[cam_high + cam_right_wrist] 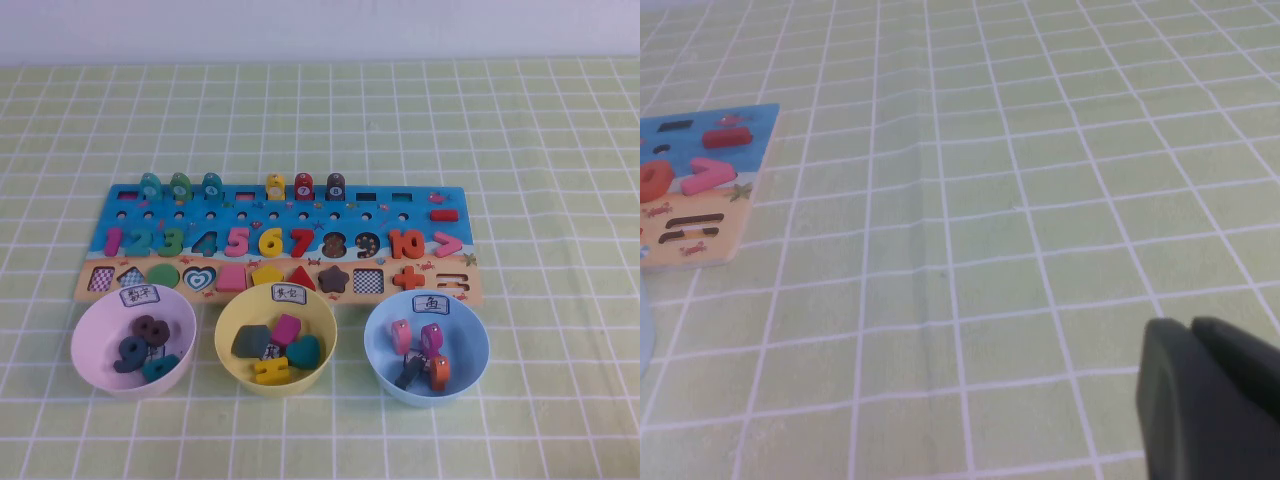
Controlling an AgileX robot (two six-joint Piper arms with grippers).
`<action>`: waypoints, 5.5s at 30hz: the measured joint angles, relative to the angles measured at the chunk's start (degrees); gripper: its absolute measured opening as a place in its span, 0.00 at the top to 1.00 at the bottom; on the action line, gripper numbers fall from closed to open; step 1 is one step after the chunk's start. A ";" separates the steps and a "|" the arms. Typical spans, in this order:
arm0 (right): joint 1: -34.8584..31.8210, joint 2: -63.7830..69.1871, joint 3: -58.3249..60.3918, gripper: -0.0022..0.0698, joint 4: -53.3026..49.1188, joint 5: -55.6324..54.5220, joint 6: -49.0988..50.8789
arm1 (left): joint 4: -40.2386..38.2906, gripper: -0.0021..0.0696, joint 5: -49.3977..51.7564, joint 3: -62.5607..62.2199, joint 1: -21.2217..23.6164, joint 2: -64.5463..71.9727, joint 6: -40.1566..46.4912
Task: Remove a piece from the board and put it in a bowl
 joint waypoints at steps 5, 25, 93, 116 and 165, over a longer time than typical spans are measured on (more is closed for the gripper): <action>0.00 0.00 0.00 0.99 0.00 0.00 0.00 | 0.00 0.98 0.00 0.00 0.00 0.00 0.00; 0.00 0.00 0.00 0.99 0.00 0.00 -0.09 | 0.00 0.98 0.00 0.00 0.00 0.00 0.00; 0.00 0.00 0.00 0.98 57.51 -5.80 -4.87 | 0.00 0.98 0.00 0.00 0.00 0.00 0.00; 0.00 10.42 -10.57 0.99 49.30 7.87 -19.90 | 0.00 0.98 0.00 0.00 0.00 0.00 0.00; 23.61 117.41 -118.79 0.99 6.70 49.94 -23.37 | 0.00 0.98 0.00 0.00 0.00 0.00 0.00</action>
